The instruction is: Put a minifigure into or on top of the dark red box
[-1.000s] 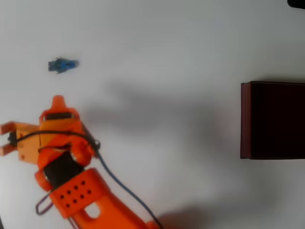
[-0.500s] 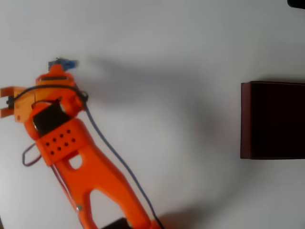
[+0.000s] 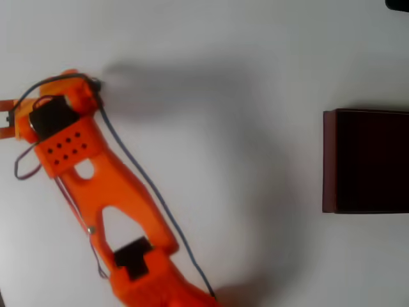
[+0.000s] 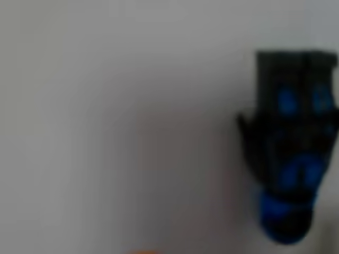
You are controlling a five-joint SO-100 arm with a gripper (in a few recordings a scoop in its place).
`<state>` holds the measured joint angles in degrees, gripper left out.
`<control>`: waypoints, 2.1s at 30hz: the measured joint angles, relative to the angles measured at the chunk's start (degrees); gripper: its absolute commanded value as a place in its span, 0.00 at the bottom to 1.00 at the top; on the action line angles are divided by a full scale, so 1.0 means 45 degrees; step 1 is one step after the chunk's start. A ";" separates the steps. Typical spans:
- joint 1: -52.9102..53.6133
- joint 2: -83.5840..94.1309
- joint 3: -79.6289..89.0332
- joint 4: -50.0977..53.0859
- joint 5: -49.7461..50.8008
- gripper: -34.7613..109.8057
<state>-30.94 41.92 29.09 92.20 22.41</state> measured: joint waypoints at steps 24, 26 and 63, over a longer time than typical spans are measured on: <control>0.0391 -0.5664 -0.8867 0.2344 0.0176 0.40; 0.0430 -0.5703 -0.8867 0.2324 0.0156 0.40; 0.0391 -0.5508 -0.8750 0.2598 0.0000 0.24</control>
<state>-29.18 17.14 -10.28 103.89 22.41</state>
